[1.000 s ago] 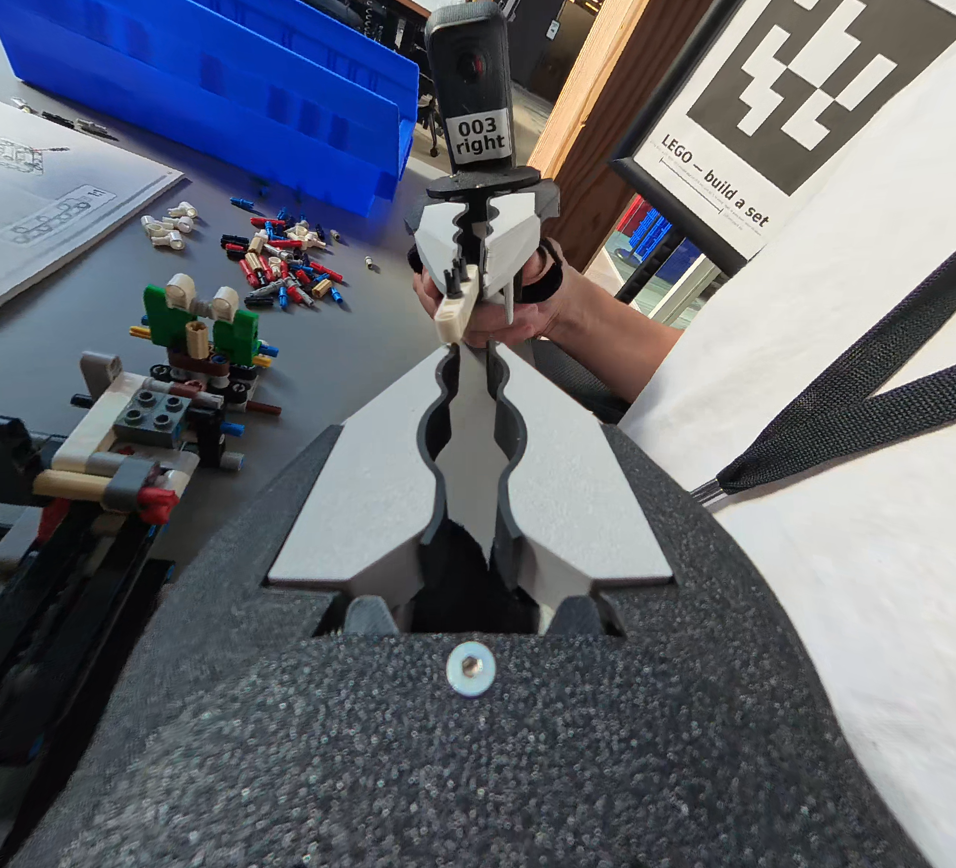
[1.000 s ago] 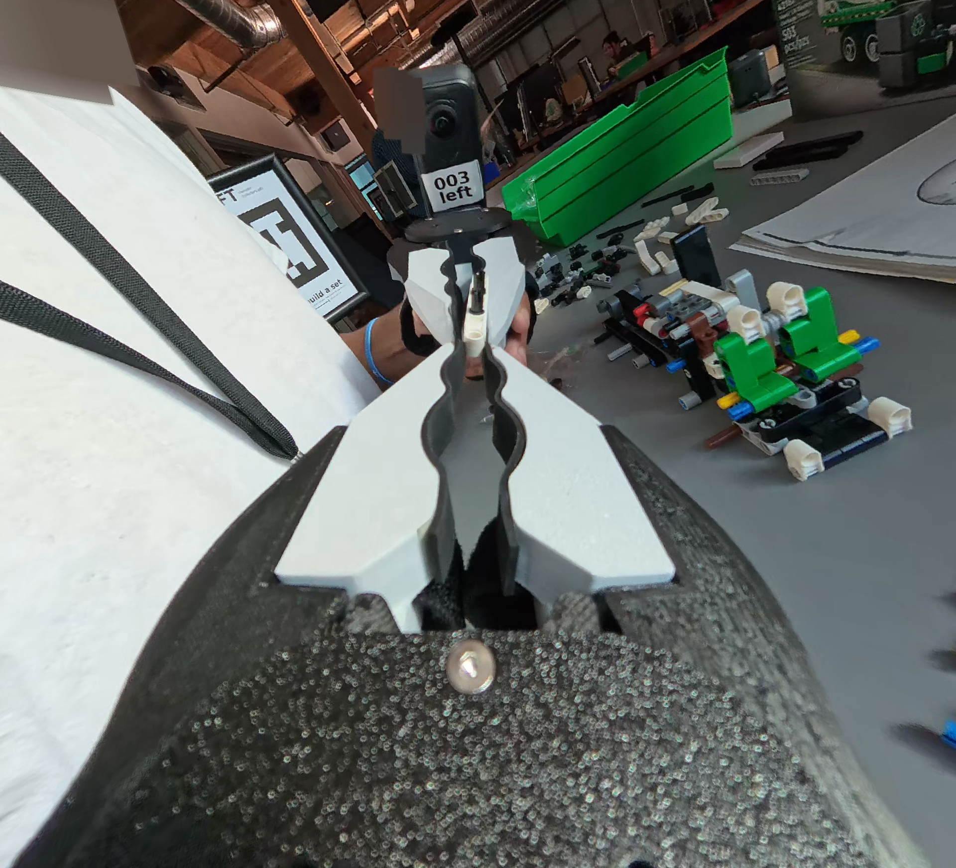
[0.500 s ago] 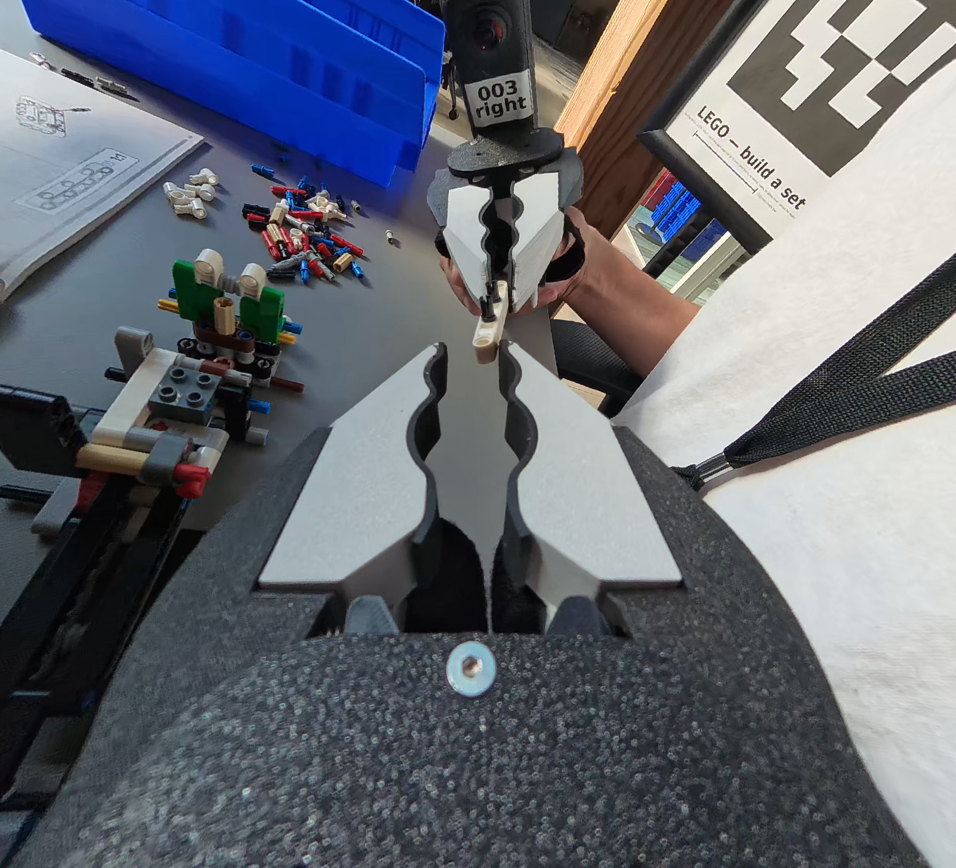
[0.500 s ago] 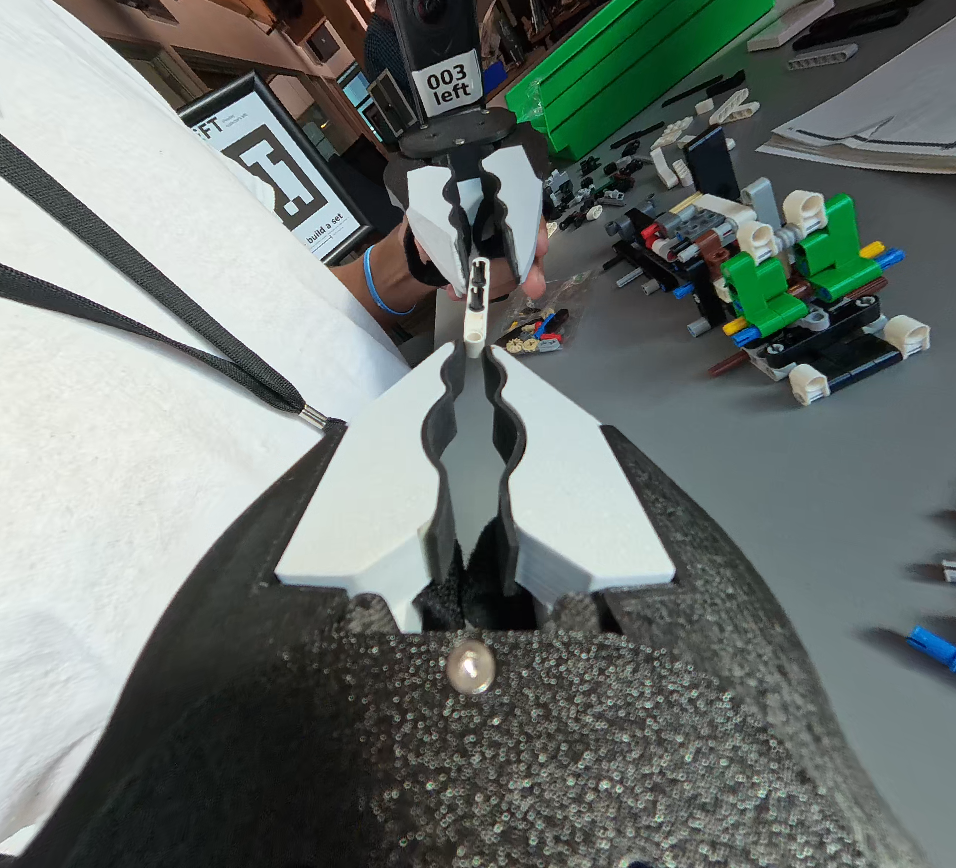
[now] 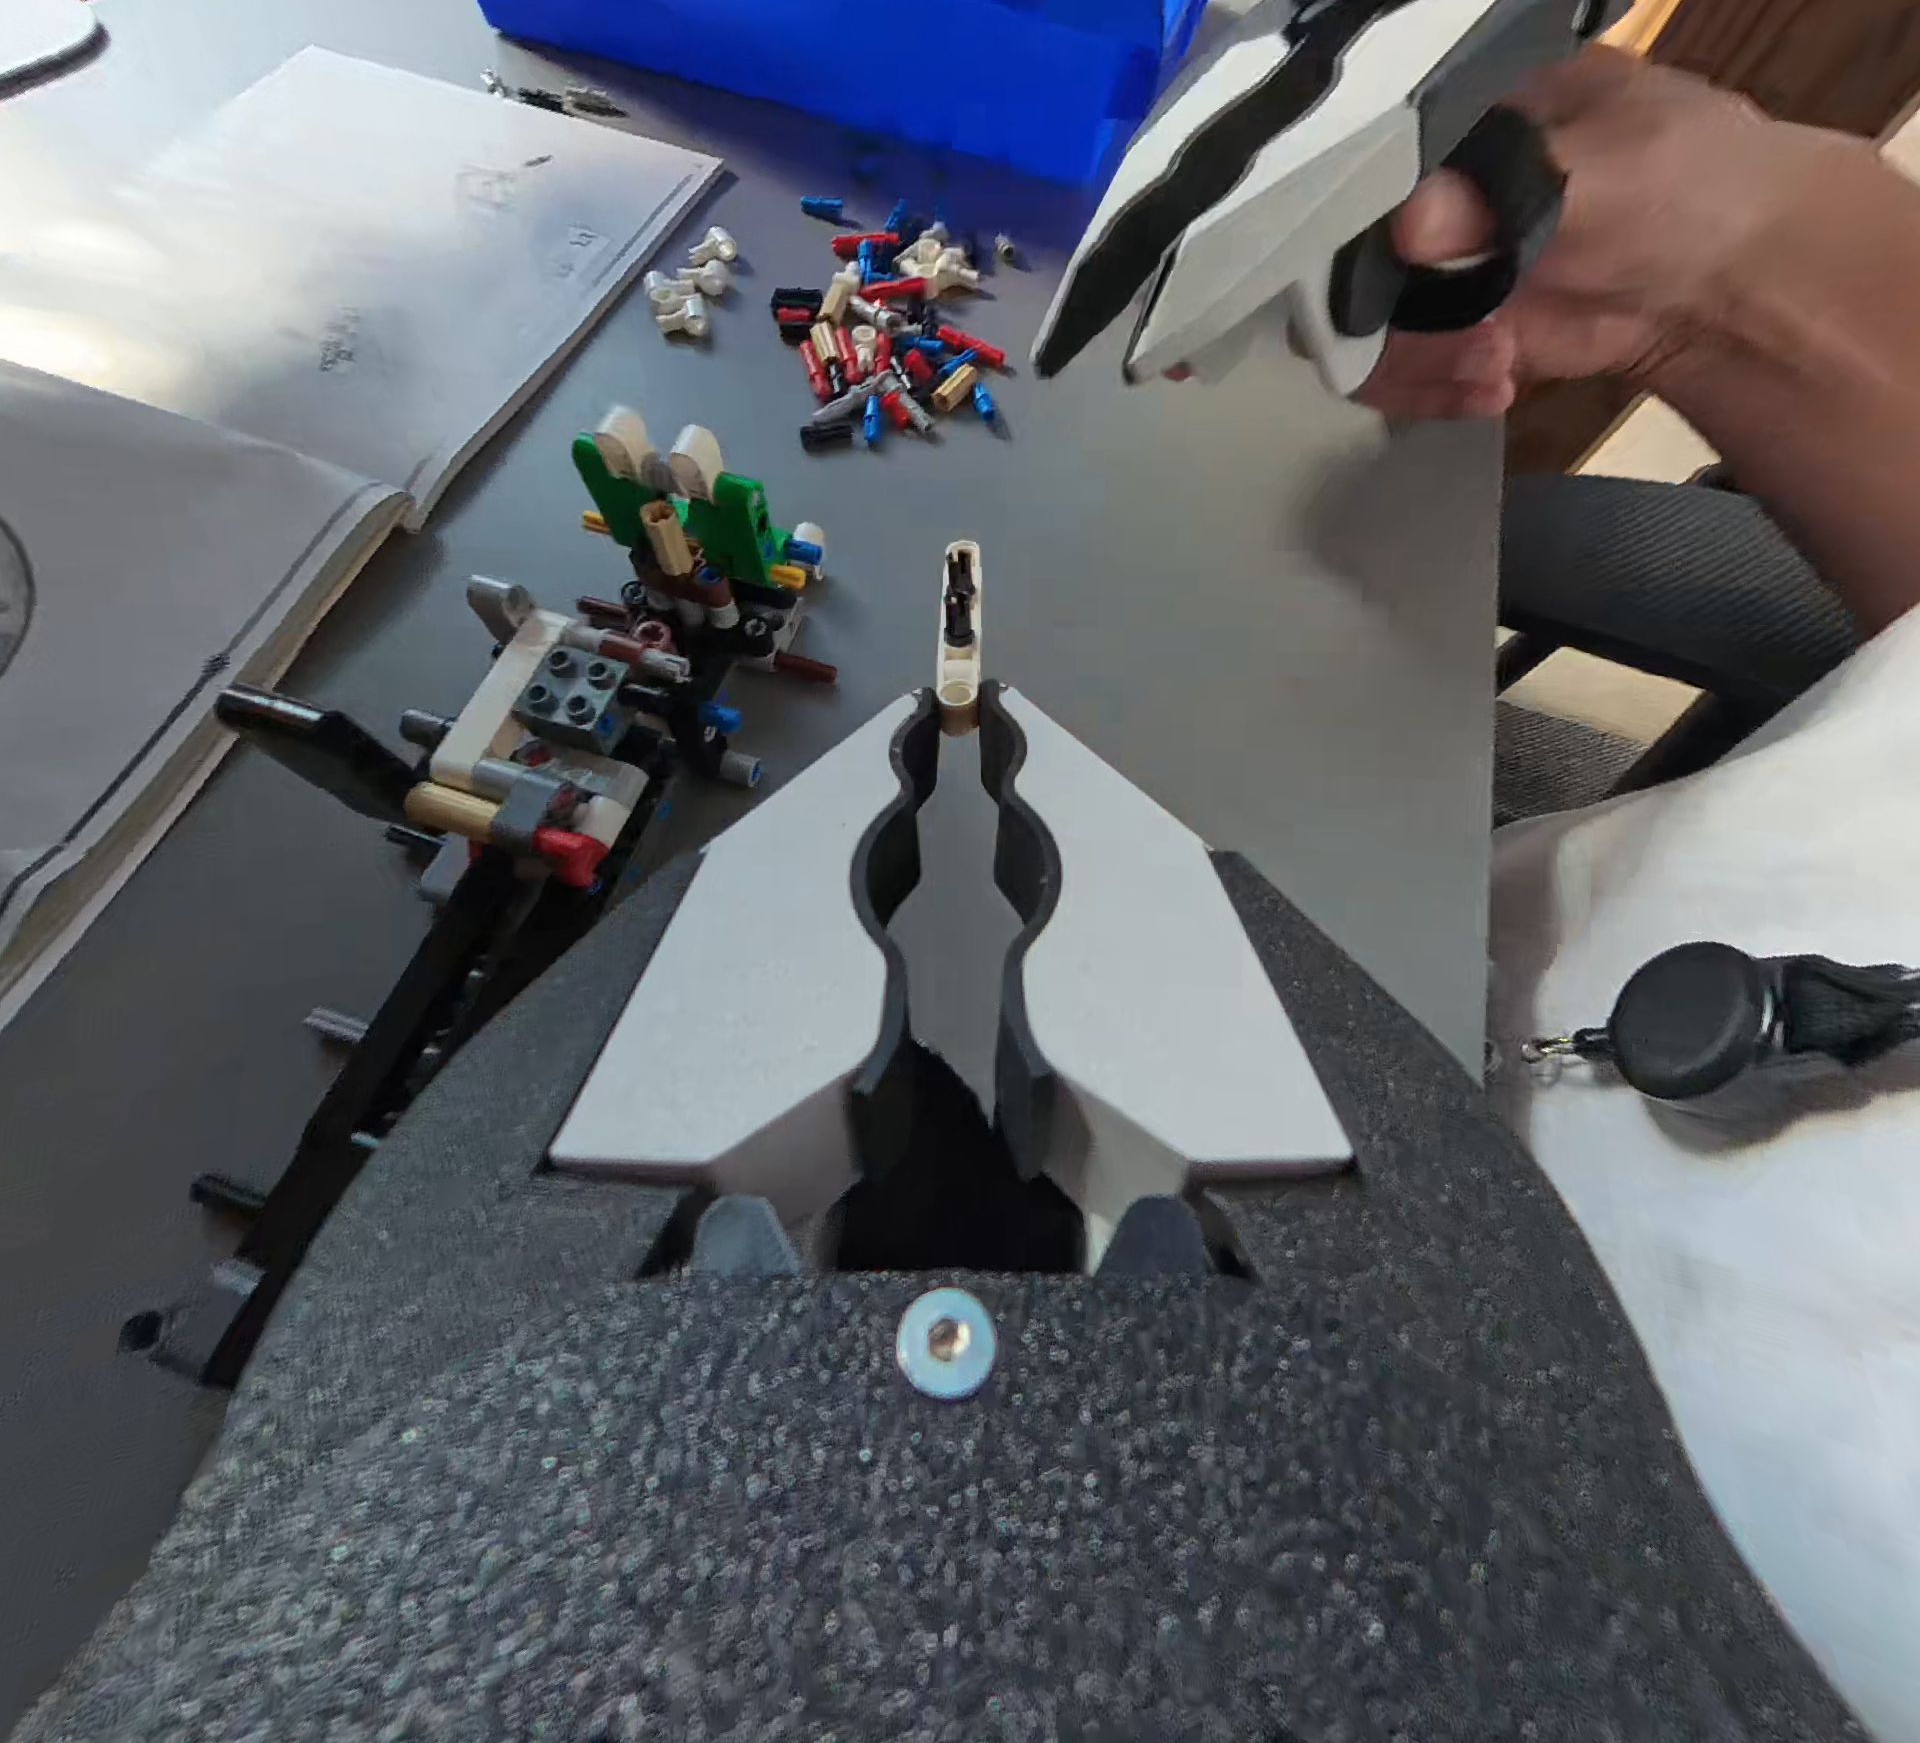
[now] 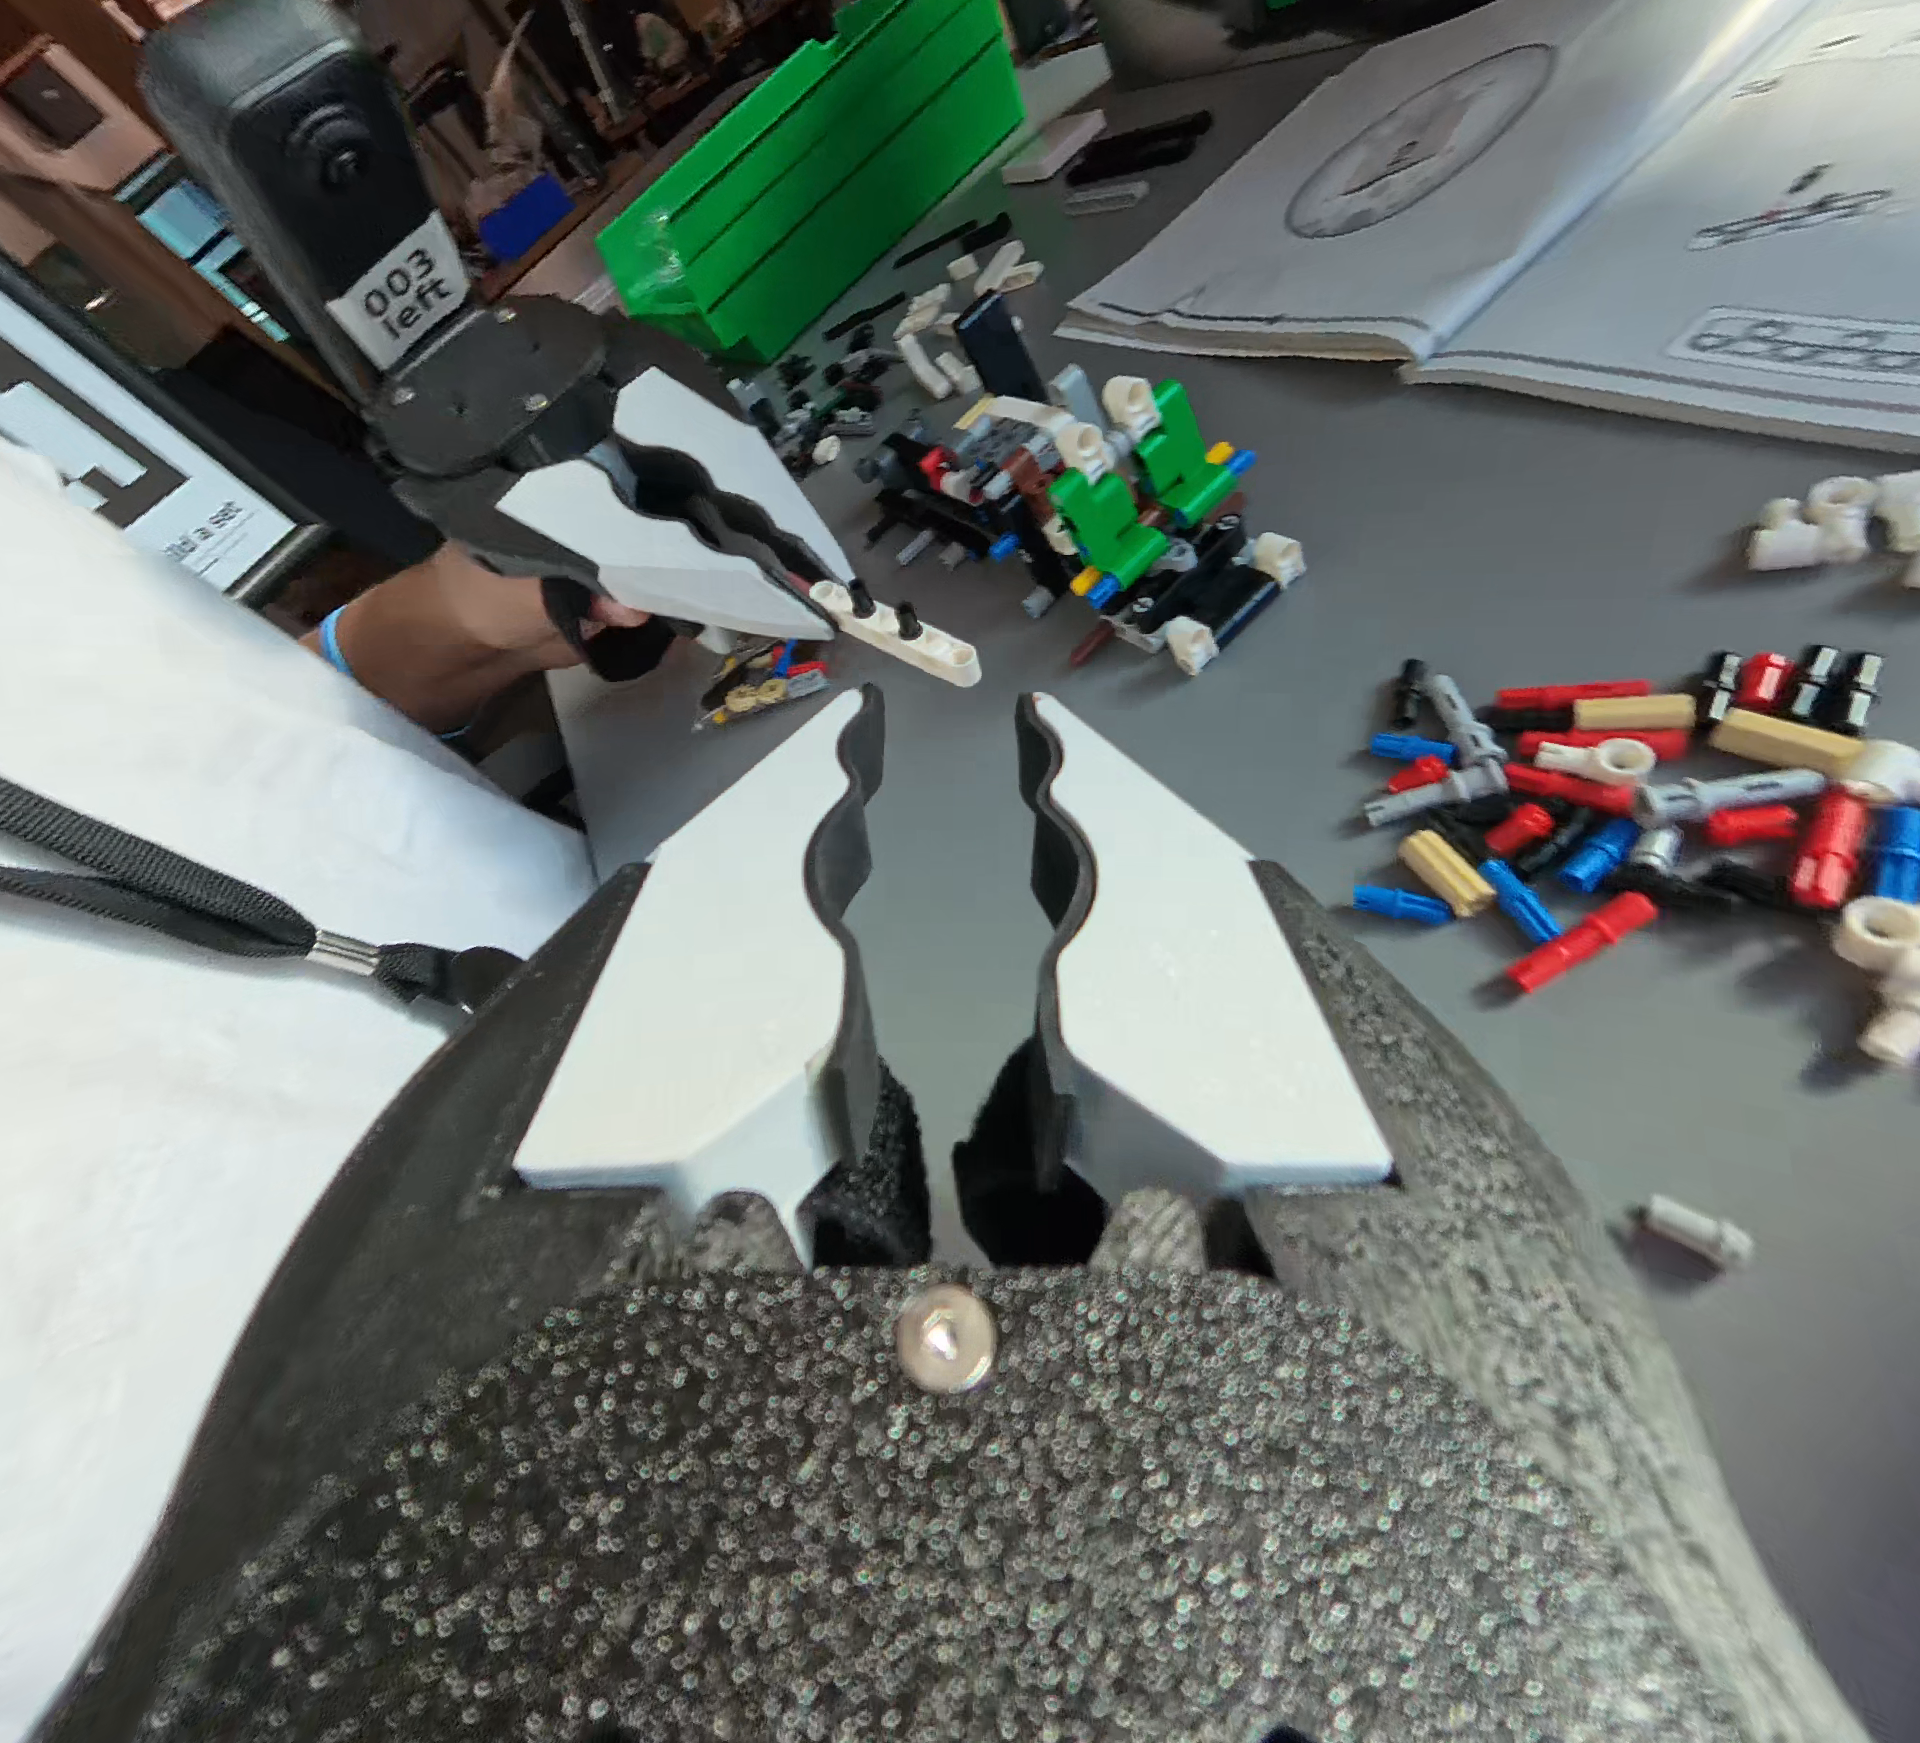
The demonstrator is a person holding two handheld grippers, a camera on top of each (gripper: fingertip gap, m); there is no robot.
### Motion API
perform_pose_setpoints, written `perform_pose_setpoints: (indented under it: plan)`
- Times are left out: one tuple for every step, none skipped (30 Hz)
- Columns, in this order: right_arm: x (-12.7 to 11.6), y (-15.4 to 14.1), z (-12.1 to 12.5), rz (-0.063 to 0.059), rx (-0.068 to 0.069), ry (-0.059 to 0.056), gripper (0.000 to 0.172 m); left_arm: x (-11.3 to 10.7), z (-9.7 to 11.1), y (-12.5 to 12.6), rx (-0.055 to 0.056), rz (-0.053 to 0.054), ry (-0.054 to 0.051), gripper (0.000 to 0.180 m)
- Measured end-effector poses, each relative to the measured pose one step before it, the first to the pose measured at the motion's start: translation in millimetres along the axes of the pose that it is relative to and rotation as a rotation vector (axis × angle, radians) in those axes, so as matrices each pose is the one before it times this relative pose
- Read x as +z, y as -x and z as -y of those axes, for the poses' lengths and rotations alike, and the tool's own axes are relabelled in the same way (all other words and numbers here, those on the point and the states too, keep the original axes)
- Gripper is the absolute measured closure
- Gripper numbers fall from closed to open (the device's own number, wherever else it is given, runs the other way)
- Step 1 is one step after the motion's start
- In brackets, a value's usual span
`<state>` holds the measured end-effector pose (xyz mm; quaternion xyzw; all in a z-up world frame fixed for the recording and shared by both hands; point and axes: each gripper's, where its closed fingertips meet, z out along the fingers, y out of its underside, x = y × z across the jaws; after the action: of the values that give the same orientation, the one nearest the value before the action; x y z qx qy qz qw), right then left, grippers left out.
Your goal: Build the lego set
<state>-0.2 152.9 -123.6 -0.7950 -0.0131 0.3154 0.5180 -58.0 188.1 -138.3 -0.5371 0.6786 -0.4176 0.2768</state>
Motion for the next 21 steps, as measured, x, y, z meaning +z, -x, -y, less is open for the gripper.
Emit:
perform_pose_setpoints:
  plan:
    - [-5.95,-4.56,1.43,-0.0481,-0.0014,-0.0227,0.143,2.94,-5.03,2.27,0.0336,0.0458,0.033,0.176]
    - [-5.17,-2.95,0.84,-0.0389,-0.0115,-0.024,0.143,2.91,-2.6,-0.88,0.0253,0.026,0.02,0.175]
    - [-4.39,-3.27,0.03,-0.0413,-0.0182,-0.0209,0.143,2.95,-1.02,-2.4,0.015,0.014,0.0125,0.175]
    - [-3.24,-2.86,-0.59,-0.0362,-0.0225,-0.0191,0.144,3.35,-0.57,-3.02,0.0082,0.0065,0.0118,0.175]
    - [-1.92,-1.49,-0.94,-0.021,-0.0147,-0.0156,0.144,3.46,-0.41,-3.43,0.0054,0.0005,0.0116,0.176]
    - [-1.16,-0.93,-0.47,-0.0119,0.0121,-0.008,0.145,3.72,-0.26,-3.17,0.0019,-0.0035,0.0108,0.176]
    - [-0.83,0.68,1.05,0.008,0.0107,-0.0111,0.145,4.0,-0.78,-3.3,-0.0012,-0.009,0.0121,0.175]
    - [-0.22,0.93,1.34,0.0132,0.0132,-0.0102,0.146,3.89,-1.2,-2.06,-0.0029,-0.006,0.0146,0.175]
    - [0.03,0.52,0.02,0.0153,0.0143,0.0,0.146,3.38,-0.79,-0.54,-0.001,0.0014,0.0103,0.175]
    - [0.32,-0.93,-2.1,0.0059,0.0185,0.0146,0.145,3.1,-0.8,-1.86,0.0021,-0.0088,0.0115,0.175]
    - [0.09,-2.45,-3.45,-0.0075,0.0157,0.0226,0.145,2.41,-0.75,-2.27,0.0049,-0.0121,0.0127,0.175]
    - [-0.47,-1.52,-2.12,-0.0043,0.0114,0.0117,0.146,1.68,0.04,-0.24,0.0073,0.0026,0.0074,0.175]
    - [-1.29,0.35,-0.23,0.0106,0.0097,-0.001,0.148,1.32,-0.11,0.11,0.0062,0.0051,0.0092,0.175]
    - [-1.44,0.88,0.5,0.0175,0.0121,-0.0052,0.15,0.92,-0.22,-0.22,0.0028,0.0027,0.0099,0.175]
    - [-1.09,0.48,0.19,0.016,0.0141,-0.0026,0.15,0.95,-0.21,-0.52,-0.0003,0.0003,0.0085,0.175]
    - [-0.99,-0.01,0.38,0.0114,0.0105,-0.0025,0.15,0.87,0.07,-0.69,-0.003,-0.0012,0.0058,0.175]
    - [-0.75,0.11,0.74,0.0088,0.0078,-0.0052,0.151,0.91,-0.02,-1.22,-0.0031,-0.0037,0.0042,0.175]
    - [-0.48,0.53,0.44,0.0089,0.0042,-0.0033,0.151,1.09,-0.77,-1.48,-0.0018,-0.0056,0.0076,0.175]
    - [0.07,0.13,-0.03,0.0045,0.0039,0.0005,0.151,1.25,-1.1,-0.74,-0.0009,0.0,0.0085,0.175]
    - [0.32,0.5,-0.43,0.0048,0.0012,0.0036,0.151,1.07,-0.94,-0.79,0.0021,-0.0004,0.0063,0.175]
    - [0.39,0.48,-0.66,0.0032,-0.0013,0.0046,0.151,1.06,-1.07,-0.64,0.0019,0.001,0.0064,0.175]
